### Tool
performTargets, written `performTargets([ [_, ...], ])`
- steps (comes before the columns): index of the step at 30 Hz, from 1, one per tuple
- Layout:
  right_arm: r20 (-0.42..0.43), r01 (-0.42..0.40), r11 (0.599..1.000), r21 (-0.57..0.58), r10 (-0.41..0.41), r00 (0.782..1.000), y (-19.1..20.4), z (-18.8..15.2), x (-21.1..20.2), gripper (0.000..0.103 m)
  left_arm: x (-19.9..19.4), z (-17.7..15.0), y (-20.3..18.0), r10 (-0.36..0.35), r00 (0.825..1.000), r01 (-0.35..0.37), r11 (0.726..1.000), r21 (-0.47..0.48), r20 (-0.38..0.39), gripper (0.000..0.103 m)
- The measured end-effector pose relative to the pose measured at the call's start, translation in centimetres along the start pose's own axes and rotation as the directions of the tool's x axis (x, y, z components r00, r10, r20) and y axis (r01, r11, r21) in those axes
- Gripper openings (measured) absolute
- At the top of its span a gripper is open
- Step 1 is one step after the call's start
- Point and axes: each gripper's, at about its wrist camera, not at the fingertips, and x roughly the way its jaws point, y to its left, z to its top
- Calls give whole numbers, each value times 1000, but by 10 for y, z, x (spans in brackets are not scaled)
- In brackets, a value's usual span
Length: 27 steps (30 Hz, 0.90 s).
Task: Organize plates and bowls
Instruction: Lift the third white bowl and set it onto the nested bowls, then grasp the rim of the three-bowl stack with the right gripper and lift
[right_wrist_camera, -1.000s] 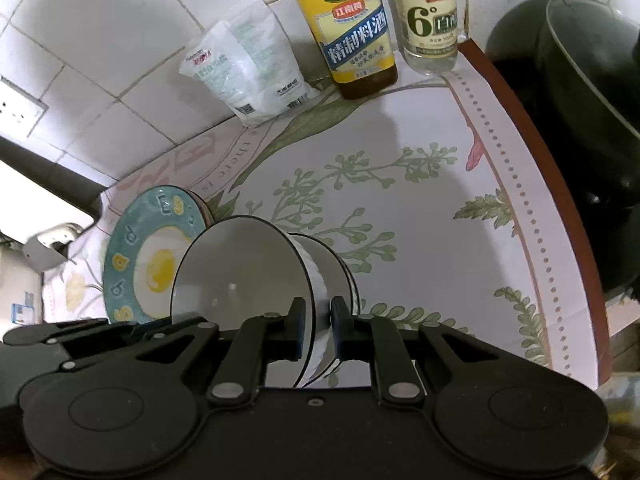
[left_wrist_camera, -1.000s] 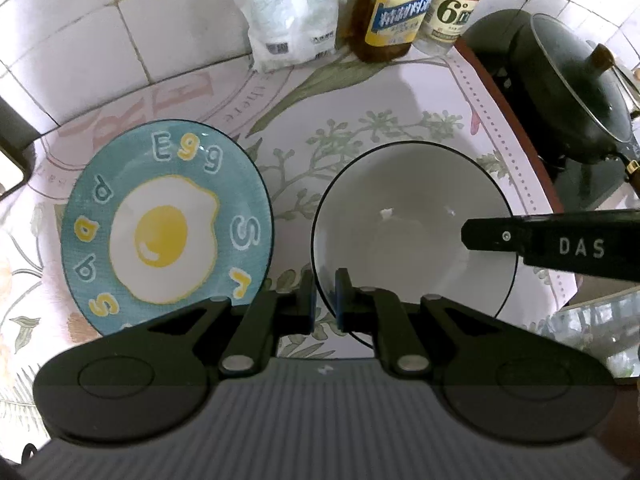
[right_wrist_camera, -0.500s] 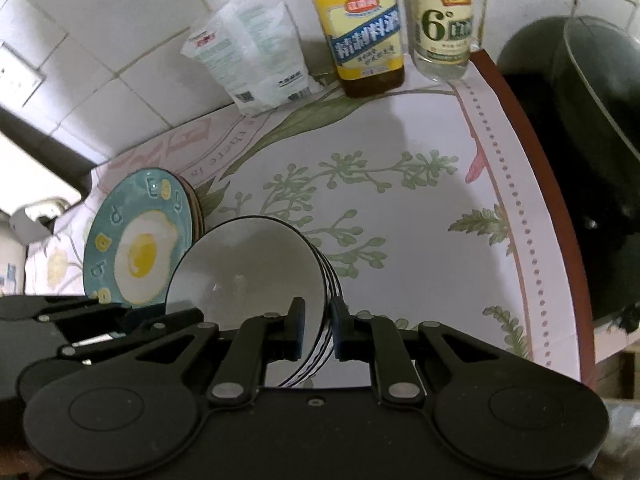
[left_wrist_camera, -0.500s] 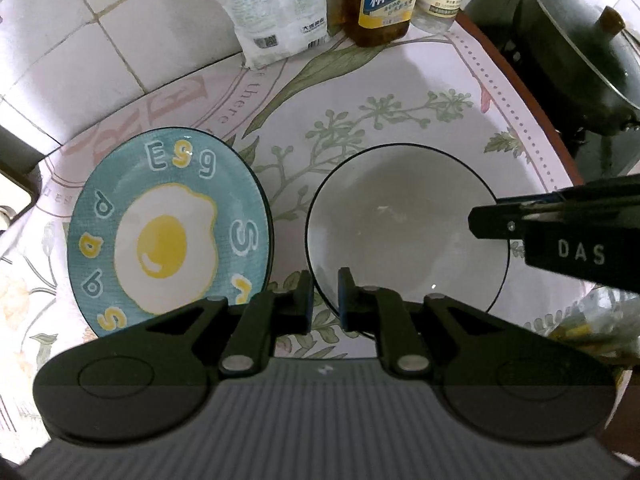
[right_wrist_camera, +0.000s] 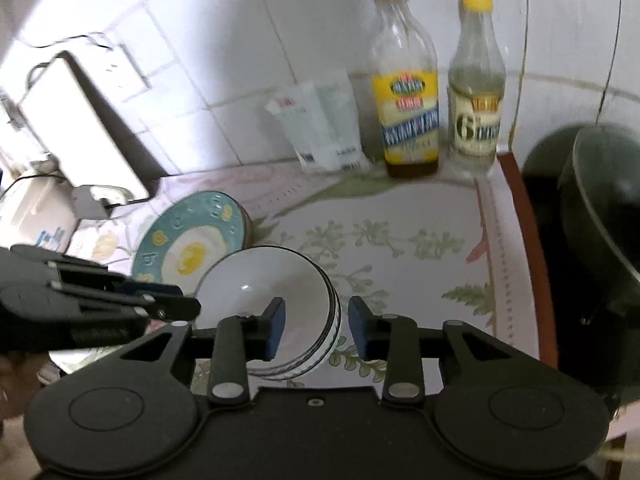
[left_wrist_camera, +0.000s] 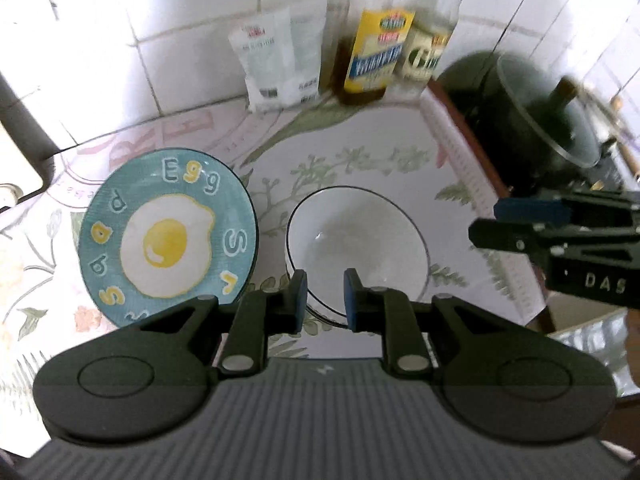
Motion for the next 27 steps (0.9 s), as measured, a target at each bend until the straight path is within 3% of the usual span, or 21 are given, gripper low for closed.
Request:
performTargets([
  [7, 98, -39, 983, -179, 58, 993, 9, -21, -32, 52, -46, -20, -7, -16, 993, 22, 998, -51, 113, 20],
  [15, 176, -56, 976, -208, 93, 980, 17, -41, -53, 63, -68, -43, -10, -27, 981, 47, 994, -102, 192, 20],
  [19, 195, -23, 975, -222, 67, 978, 25, -53, -60, 66, -75, -55, -10, -26, 977, 49, 993, -105, 212, 21],
  [23, 275, 68, 978, -198, -11, 961, 34, -67, -68, 67, -72, -66, -9, -58, 981, 73, 995, -74, 187, 32],
  [27, 297, 74, 983, -170, -20, 955, 40, -78, -72, 68, -70, -75, -7, -64, 981, 75, 996, -57, 185, 32],
])
